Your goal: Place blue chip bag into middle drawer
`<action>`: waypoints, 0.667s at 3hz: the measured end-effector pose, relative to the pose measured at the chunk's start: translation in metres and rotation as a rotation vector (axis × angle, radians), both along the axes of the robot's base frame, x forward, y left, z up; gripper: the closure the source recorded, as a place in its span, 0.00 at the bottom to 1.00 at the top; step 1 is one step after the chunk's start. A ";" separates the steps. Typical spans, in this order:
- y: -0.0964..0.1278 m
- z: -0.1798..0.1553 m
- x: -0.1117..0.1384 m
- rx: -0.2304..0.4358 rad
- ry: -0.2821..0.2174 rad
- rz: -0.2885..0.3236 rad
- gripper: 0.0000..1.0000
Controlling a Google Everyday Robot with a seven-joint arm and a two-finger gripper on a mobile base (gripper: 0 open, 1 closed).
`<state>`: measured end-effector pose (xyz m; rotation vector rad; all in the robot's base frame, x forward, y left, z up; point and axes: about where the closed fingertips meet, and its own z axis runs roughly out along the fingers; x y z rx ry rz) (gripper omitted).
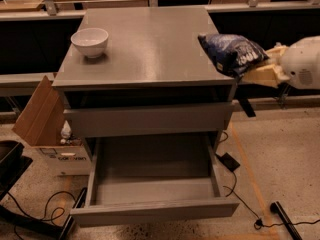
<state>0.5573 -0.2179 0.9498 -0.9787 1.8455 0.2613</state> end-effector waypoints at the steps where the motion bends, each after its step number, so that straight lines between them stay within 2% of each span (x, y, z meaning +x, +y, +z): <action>1: -0.012 -0.039 -0.018 0.054 0.082 0.049 1.00; 2: -0.011 -0.091 -0.009 0.121 0.165 0.088 1.00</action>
Offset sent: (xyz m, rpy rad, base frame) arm 0.0023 -0.0118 -0.1412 0.1912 0.2476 0.1278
